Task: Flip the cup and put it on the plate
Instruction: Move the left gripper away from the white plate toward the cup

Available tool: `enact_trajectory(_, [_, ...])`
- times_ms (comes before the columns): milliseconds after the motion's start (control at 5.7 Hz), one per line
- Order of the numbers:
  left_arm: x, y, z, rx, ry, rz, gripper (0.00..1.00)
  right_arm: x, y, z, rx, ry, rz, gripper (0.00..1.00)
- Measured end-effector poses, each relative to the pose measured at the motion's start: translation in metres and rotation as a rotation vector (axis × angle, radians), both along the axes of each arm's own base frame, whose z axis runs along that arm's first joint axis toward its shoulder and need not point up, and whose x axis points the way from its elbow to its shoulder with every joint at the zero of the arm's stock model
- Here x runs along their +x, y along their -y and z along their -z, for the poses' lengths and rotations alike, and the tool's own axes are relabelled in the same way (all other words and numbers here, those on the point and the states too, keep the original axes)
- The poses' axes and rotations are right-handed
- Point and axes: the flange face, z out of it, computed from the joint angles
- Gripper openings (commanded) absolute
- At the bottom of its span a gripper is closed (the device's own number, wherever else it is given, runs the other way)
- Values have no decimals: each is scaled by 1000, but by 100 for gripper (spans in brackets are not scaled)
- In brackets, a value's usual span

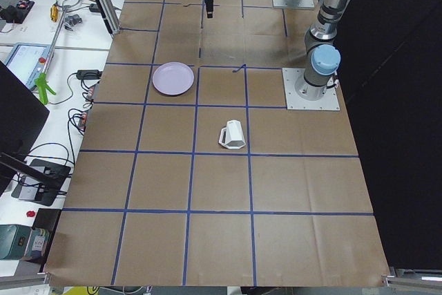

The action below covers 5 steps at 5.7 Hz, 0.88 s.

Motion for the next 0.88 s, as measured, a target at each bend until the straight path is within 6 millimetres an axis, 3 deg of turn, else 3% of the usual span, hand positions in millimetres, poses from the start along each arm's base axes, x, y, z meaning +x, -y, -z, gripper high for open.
enact_trajectory(526, [2,0,-1,-3,1,3,98,0,0,0,0,0,0,100])
enact_trajectory(702, [11,1,-5,-9,1,7,99,0,0,0,0,0,0,100])
enact_trajectory(877, [38,3,-12,-17,-1,15,99,0,0,0,0,0,0,100])
